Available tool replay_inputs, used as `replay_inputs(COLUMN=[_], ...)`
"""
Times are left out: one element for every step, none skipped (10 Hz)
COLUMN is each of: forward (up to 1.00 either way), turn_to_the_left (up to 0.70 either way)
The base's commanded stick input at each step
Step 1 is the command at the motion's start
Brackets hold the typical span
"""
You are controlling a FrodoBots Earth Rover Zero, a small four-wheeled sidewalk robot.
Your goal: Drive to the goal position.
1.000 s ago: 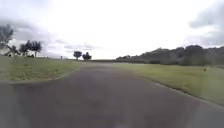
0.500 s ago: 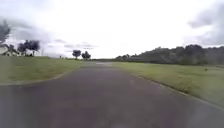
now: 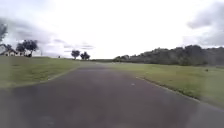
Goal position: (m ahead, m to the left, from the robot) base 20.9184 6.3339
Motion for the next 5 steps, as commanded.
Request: replay_inputs(forward=[0.7, 0.7, 0.7, 0.7, 0.7], turn_to_the_left=[0.0, 0.0, 0.0, 0.0, 0.0])
